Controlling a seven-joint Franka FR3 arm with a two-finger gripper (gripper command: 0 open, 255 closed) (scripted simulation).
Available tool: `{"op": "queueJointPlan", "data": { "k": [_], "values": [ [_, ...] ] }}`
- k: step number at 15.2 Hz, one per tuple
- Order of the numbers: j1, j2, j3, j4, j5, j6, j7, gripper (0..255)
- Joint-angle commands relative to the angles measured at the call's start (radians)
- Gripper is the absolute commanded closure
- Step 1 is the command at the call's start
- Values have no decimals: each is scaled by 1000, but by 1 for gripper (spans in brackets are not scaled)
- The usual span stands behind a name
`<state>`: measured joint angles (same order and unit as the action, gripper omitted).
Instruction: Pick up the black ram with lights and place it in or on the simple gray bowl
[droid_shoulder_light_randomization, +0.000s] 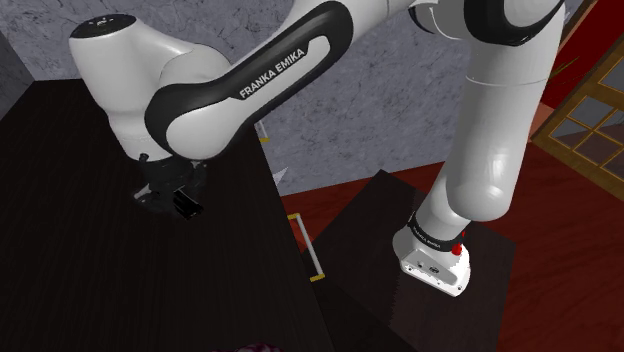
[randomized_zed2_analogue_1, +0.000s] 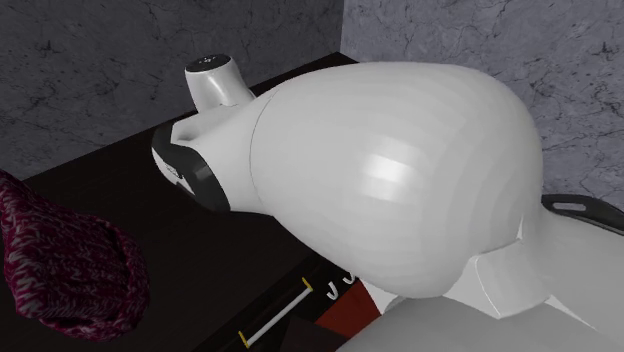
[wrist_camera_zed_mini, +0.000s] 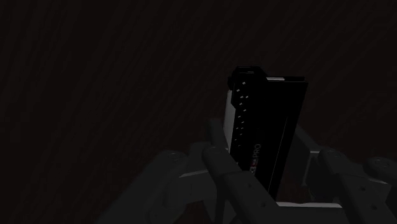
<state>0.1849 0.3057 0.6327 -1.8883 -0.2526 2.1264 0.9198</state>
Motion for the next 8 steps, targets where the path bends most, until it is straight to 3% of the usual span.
{"op": "queueJointPlan", "data": {
  "k": [1,8],
  "values": [
    [-4,-14,4,12,12,-23,-9,255],
    [-13,-53,16,62,45,-103,-33,255]
  ]
}}
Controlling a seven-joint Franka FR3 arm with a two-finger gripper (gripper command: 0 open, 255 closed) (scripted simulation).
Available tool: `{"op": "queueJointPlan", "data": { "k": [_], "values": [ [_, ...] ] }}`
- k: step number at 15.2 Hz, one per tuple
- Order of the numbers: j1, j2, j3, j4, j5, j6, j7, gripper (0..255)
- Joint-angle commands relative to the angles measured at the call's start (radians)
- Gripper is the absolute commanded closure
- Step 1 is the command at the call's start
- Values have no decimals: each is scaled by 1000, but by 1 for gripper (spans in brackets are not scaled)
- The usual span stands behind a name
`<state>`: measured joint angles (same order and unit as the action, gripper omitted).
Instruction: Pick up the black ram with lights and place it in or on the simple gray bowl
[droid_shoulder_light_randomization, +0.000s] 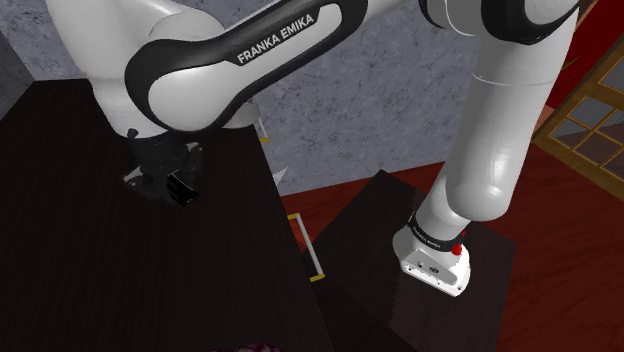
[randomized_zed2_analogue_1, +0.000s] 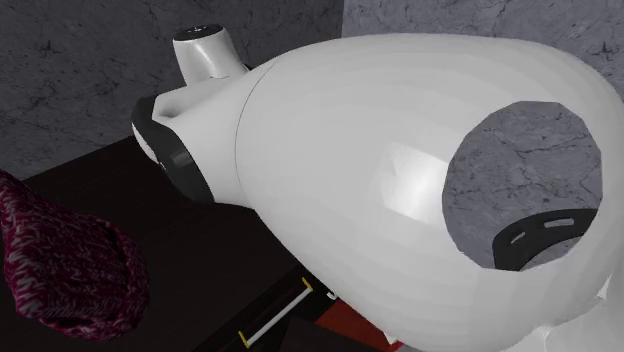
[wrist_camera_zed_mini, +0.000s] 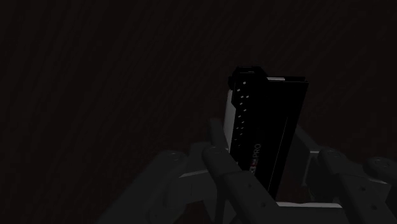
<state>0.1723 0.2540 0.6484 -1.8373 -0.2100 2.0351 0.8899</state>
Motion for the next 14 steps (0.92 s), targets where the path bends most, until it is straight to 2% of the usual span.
{"op": "queueJointPlan", "data": {
  "k": [1,9,14],
  "values": [
    [-1,-6,2,19,6,-24,-6,255],
    [-5,-34,9,83,29,-109,-24,255],
    [-84,-56,-29,66,51,-100,-145,255]
  ]
}}
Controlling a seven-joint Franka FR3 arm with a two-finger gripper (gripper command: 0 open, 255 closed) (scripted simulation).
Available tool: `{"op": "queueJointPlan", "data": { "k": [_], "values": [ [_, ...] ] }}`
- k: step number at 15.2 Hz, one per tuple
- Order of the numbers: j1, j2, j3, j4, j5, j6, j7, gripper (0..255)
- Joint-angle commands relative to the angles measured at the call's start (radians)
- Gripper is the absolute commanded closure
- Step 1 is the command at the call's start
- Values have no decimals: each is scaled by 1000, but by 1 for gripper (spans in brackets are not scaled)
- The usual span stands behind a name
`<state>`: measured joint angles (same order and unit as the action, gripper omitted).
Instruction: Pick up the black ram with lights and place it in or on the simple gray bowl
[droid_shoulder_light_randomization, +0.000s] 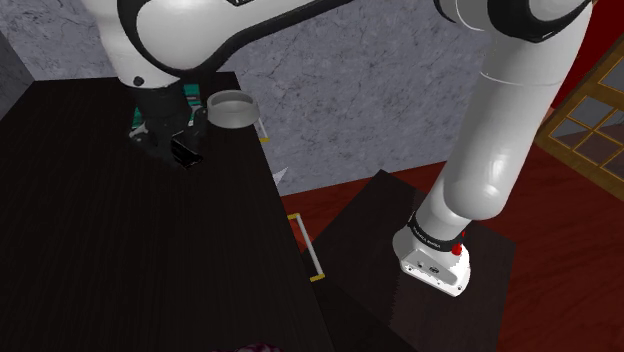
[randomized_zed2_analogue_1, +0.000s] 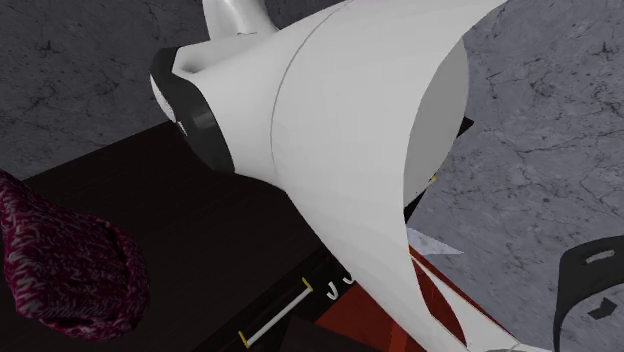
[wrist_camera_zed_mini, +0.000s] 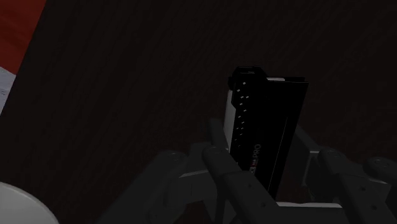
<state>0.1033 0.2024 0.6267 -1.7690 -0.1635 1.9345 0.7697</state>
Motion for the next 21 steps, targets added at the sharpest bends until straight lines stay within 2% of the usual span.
{"op": "queueJointPlan", "data": {
  "k": [1,11,21],
  "values": [
    [-29,-6,-15,-2,6,1,-47,255],
    [-153,38,-98,67,1,-14,-259,255],
    [-242,178,-174,271,-37,-77,-440,255]
  ]
}}
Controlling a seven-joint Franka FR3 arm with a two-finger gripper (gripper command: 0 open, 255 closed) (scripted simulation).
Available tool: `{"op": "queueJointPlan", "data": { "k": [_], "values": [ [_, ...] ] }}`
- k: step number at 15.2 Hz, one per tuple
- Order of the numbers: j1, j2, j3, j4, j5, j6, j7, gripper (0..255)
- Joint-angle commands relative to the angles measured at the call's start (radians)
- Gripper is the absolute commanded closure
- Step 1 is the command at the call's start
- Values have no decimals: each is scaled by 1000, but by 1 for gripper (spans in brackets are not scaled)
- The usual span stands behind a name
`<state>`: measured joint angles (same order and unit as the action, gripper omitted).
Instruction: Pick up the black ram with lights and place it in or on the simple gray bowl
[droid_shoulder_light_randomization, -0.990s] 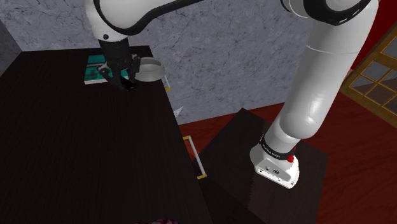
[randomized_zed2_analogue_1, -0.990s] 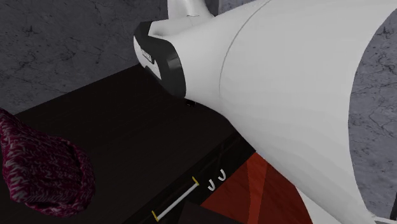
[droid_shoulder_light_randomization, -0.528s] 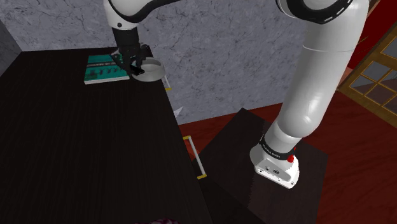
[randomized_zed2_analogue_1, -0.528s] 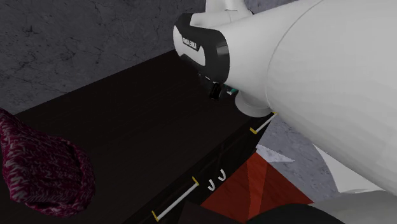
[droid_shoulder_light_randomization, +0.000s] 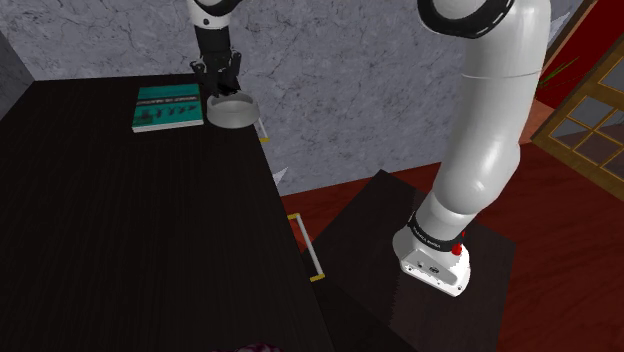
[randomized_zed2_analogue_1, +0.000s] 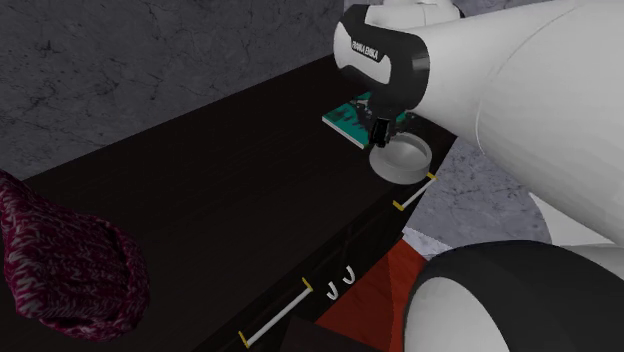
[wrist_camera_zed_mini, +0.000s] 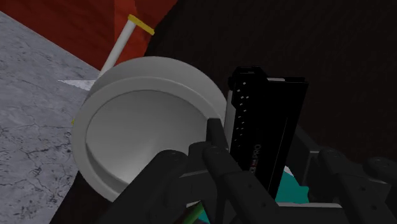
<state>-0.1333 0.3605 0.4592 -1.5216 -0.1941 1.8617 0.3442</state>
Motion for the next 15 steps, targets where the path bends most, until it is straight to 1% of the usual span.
{"op": "queueJointPlan", "data": {
  "k": [1,4,6,15],
  "values": [
    [-12,39,-14,54,-11,-15,-32,255],
    [-28,105,-34,155,-26,-50,-82,255],
    [-36,163,-50,247,-38,-83,-120,255],
    [-47,173,-55,141,-47,31,-109,255]
  ]
}}
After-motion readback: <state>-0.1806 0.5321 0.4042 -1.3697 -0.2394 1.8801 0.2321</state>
